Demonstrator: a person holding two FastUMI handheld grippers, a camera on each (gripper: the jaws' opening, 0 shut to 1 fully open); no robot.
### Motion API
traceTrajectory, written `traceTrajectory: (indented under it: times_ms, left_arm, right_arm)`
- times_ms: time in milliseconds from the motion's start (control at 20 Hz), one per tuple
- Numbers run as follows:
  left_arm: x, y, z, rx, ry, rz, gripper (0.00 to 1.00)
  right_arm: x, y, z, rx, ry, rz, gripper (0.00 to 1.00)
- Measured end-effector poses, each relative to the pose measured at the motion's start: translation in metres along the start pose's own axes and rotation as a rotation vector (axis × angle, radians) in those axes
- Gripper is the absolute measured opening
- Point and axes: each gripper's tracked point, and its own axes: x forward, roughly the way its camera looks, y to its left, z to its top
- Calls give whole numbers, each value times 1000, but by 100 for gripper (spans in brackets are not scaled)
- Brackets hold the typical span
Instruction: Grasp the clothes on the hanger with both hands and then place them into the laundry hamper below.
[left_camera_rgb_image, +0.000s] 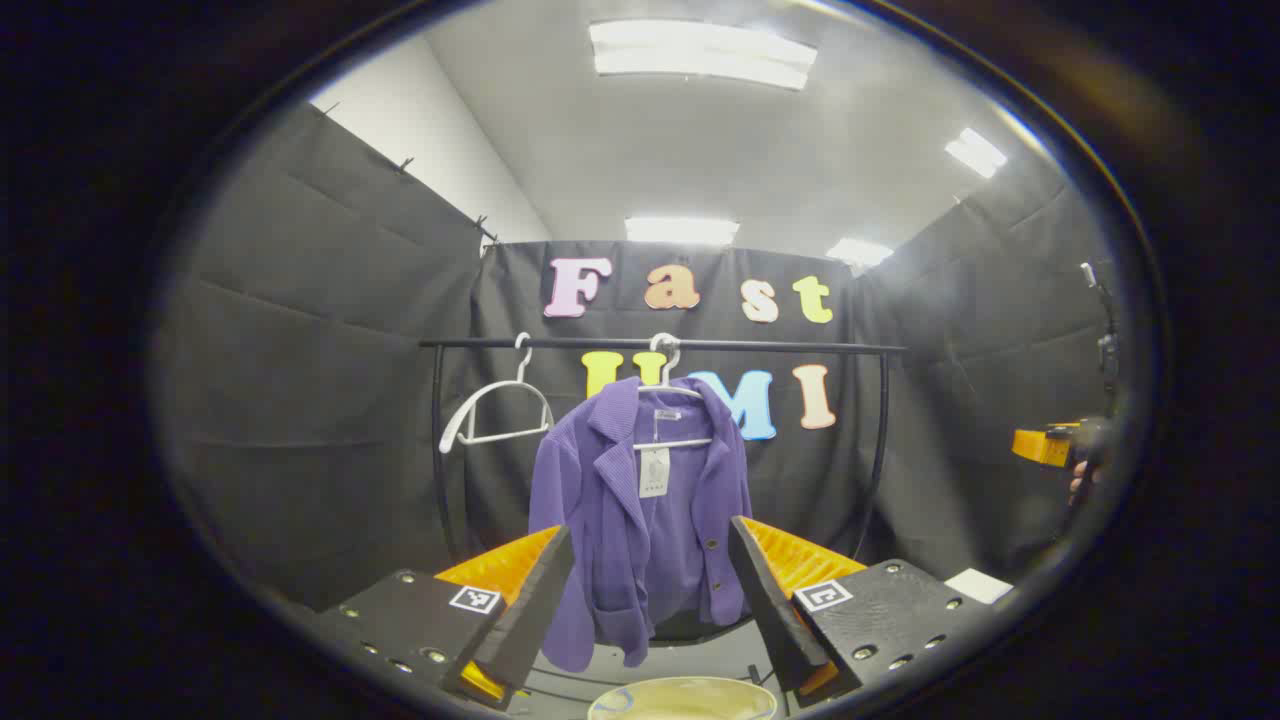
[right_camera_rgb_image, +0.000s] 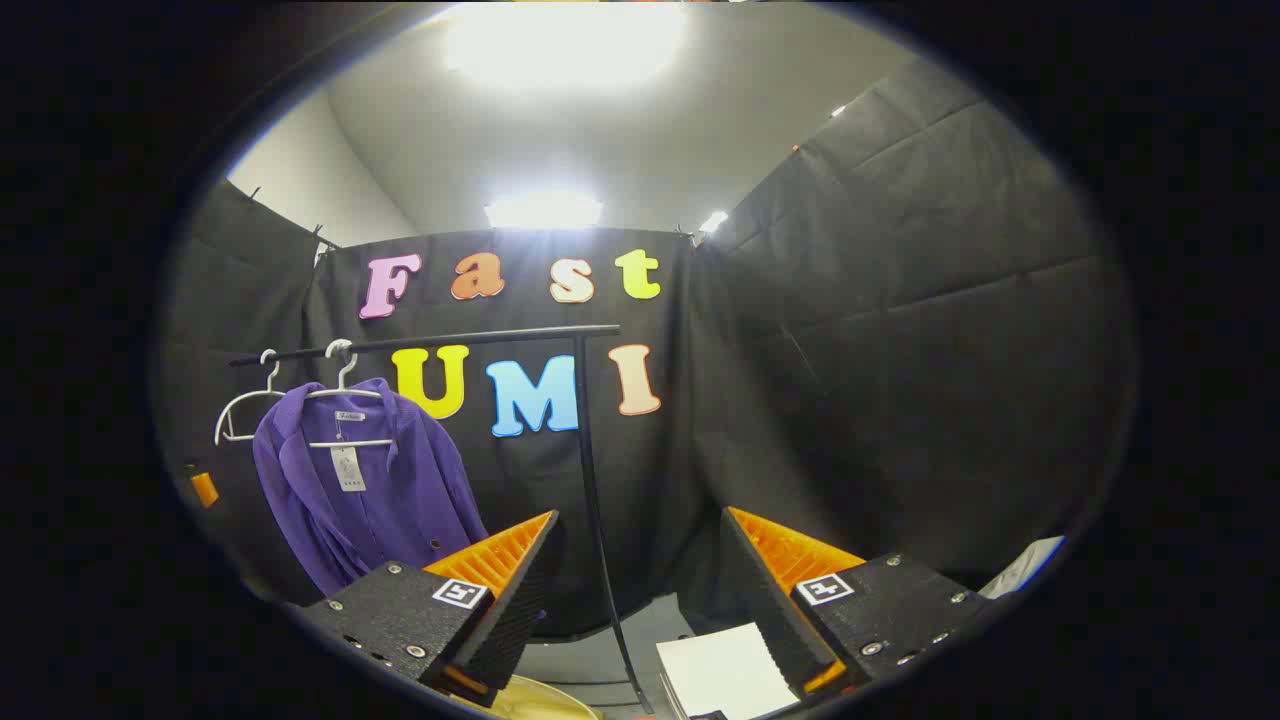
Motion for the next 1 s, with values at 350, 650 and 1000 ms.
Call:
traceTrajectory:
  times_ms: [350,650,1000]
  left_arm:
    - [6,4,-9,-15,8,-24,90]
    - [6,7,-11,-20,-9,-43,90]
    - [5,22,-22,-46,17,-30,90]
  right_arm:
    - [-6,24,2,-42,-2,36,96]
    - [-8,44,0,-73,4,59,96]
    - [-6,81,9,-71,6,122,96]
